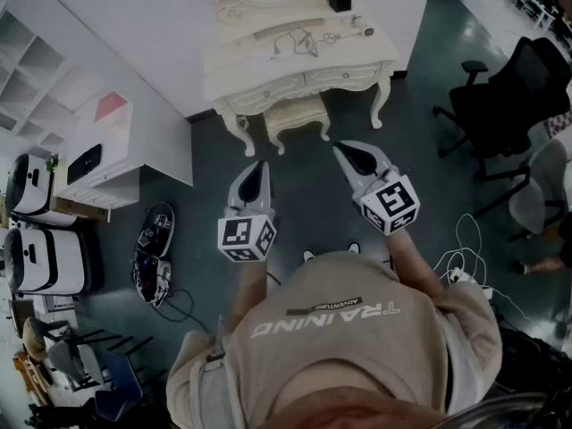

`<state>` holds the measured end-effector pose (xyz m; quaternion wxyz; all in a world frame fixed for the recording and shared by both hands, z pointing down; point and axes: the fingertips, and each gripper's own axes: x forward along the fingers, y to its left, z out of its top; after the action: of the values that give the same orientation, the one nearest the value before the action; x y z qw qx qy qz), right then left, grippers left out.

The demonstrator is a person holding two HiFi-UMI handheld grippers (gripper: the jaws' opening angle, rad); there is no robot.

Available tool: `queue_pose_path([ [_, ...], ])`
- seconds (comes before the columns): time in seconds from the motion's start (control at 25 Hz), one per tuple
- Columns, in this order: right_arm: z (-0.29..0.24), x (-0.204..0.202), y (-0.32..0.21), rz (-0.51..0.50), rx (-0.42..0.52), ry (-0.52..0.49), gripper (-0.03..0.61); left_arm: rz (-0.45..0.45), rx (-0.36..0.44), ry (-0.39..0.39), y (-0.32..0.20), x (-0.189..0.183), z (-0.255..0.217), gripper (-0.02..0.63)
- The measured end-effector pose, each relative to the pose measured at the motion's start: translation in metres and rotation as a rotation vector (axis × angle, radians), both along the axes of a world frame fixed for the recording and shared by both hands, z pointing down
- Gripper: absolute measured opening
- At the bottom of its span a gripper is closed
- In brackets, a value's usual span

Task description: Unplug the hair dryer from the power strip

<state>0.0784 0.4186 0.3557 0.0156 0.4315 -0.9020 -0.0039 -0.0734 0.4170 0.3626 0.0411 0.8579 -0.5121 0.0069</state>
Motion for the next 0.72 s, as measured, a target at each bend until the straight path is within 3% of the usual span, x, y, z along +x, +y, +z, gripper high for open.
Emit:
queue_pose_path([
  [0.72,0.014,-0.008,-0.012,0.038,-0.021,0.021,0.003,0.010,-0.018,-0.024,-0.014,-0.019,0.022,0.002],
])
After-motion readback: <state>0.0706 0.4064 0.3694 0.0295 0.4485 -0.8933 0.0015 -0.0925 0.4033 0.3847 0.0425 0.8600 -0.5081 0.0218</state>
